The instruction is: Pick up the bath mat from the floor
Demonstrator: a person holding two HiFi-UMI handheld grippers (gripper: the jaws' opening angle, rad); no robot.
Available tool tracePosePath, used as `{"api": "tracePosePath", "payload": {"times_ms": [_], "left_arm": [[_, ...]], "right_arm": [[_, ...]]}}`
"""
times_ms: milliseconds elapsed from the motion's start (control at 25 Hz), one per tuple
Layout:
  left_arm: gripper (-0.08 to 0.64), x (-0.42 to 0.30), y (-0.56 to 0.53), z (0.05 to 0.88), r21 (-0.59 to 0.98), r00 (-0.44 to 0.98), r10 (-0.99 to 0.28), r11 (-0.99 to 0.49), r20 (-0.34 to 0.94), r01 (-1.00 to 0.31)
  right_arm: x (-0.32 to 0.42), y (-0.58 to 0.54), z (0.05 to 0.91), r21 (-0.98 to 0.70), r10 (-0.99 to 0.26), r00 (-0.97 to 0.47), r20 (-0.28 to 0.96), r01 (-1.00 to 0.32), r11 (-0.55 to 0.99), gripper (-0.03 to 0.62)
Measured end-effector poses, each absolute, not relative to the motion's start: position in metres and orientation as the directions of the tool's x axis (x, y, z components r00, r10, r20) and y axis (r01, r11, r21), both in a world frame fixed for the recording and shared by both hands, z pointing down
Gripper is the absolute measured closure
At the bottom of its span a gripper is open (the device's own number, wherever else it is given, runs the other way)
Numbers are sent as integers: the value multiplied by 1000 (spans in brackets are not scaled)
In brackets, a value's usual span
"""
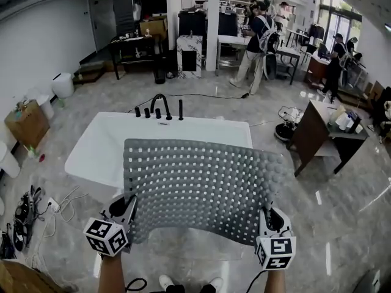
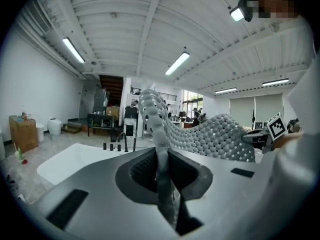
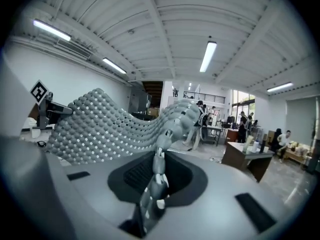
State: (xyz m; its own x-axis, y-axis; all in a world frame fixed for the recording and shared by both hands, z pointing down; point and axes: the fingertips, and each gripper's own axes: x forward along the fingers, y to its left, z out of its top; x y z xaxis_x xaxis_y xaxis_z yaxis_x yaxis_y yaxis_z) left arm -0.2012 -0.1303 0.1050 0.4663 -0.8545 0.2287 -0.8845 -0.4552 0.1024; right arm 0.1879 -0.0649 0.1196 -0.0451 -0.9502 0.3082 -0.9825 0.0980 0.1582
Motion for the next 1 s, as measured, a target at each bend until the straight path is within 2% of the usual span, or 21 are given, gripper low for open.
{"api": "tracePosePath", "payload": {"times_ms": [480, 1000], "left_arm": [[512, -200, -110, 63, 68, 462, -875, -457, 141, -887], [512, -208, -109, 61, 38, 471, -873, -470, 128, -882]], "right_arm": [[191, -55, 69, 185, -976, -23, 215, -981, 64, 525], [173, -51, 67, 194, -978, -21, 210, -979, 62, 525]]}}
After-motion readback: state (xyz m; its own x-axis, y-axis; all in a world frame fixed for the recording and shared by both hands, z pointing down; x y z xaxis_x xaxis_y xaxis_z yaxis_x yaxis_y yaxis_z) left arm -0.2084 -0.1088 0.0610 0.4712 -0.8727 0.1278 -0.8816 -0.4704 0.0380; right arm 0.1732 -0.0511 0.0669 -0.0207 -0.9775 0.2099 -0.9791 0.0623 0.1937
